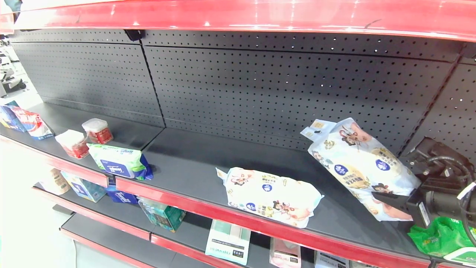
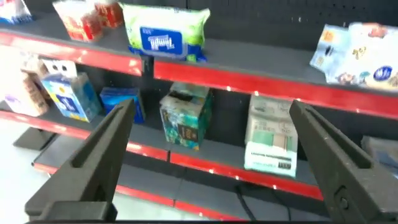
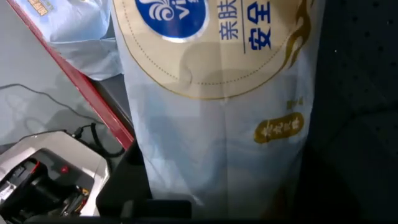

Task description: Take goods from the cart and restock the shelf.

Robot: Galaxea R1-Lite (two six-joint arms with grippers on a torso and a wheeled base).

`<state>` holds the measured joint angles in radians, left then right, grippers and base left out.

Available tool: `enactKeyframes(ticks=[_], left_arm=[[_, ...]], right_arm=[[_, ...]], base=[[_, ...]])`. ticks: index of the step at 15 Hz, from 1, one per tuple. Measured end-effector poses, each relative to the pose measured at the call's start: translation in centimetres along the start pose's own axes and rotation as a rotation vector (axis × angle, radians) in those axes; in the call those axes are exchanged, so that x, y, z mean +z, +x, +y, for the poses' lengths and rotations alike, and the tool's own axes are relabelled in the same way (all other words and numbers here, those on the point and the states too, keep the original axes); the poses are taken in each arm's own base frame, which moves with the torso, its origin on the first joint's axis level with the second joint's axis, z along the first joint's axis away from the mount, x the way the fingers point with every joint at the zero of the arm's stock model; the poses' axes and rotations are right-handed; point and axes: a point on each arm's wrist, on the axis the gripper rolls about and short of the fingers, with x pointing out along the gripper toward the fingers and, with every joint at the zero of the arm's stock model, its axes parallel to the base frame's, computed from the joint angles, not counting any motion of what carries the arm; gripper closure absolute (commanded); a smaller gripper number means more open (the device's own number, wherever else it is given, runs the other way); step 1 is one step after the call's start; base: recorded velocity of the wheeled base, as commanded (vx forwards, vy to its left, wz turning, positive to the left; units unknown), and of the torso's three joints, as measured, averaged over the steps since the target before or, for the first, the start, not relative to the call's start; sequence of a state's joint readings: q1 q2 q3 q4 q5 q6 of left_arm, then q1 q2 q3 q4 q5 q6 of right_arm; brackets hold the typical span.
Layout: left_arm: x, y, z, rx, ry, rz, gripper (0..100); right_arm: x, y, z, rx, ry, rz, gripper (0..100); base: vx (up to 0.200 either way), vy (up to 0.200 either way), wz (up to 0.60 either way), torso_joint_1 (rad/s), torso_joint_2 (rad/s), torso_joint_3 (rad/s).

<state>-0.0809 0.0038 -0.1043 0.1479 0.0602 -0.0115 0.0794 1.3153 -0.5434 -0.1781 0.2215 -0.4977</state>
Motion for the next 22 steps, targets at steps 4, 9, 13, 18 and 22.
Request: enactKeyframes(ticks=[4, 9, 13, 18, 22], left_arm=[[0.6, 0.5, -0.2, 0.169, -0.026, -0.009, 0], [-0.6, 0.7, -0.7, 0.192, -0.015, -0.036, 0], [-1.2, 1.0, -0.8, 0.16, 0.007, -0.045, 0], [-1.3, 1.0, -0.8, 0.163, 0.006, -0.044, 0], [-1.3, 1.0, -0.8, 0.163, 0.006, -0.044, 0]], right_arm=[[0.2, 0.7, -0.2, 0.01, 0.002, 0.01, 100], [-0.2, 1.2, -0.1, 0.024, 0.007, 0.036, 100], [-0.4, 1.6, -0.1, 0.033, 0.011, 0.053, 100], [-0.2, 2.3, -0.4, 0.044, 0.01, 0.059, 100], [0.5, 3.5, -1.0, 0.078, -0.009, 0.046, 100]], base=[[0.0, 0.0, 0.0, 0.0, 0.0, 0.0], [0.0, 0.0, 0.0, 0.0, 0.0, 0.0], [0.0, 0.0, 0.0, 0.0, 0.0, 0.0], [0.0, 0.0, 0.0, 0.0, 0.0, 0.0], [0.0, 0.0, 0.0, 0.0, 0.0, 0.0]])
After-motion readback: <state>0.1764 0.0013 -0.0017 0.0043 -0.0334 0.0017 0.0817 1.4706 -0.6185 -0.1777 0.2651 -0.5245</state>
